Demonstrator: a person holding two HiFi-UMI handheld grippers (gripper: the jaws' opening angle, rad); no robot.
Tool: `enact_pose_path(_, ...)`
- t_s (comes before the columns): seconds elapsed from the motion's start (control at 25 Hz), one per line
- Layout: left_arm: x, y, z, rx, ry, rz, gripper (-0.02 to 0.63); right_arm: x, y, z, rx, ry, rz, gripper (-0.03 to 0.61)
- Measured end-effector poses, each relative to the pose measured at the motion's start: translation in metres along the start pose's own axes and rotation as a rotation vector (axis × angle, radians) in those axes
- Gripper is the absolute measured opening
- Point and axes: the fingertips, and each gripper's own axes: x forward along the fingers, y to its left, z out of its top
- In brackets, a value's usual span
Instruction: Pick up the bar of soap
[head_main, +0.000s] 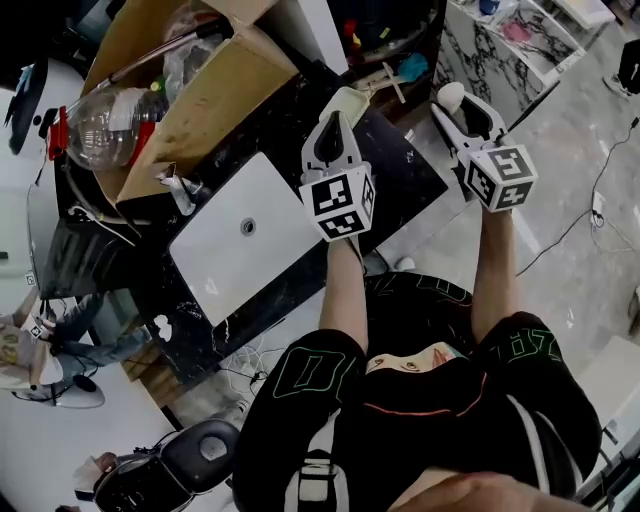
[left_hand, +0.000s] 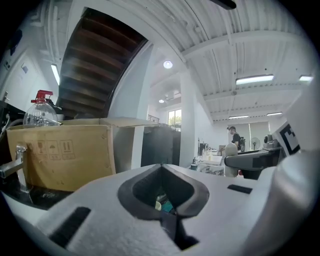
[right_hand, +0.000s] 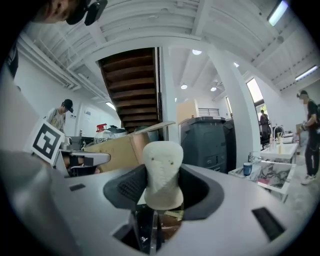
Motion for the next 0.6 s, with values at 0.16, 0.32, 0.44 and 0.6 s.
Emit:
enact_pose_path(0.16,0.005,-0.012,0.006,0.021,-0.011,-0.023,0.008,-0.015,-0.015,0.007,0.016,-0.037,-0.034,0.204)
enact_pose_path(0.32,0.009,-0.020,0.014,0.034,-0.024,-0.042,0.008,-0.023,-0.021,0.011,0.001,-0.053,-0.043,0.204)
enact_pose_path(0.44,0.012,-0.025,0.018,0.042,-0.026,-0.047,0.008,-0.024,-0.025,0.014,-0.012,-0.059,-0.043,0.204)
enact_pose_path(0.6,0.013,-0.023,0.021,0.053,-0.023,-0.039,0.008,-0.023,-0.029,0.015,-0.011,-0.059,-0.048,0.204)
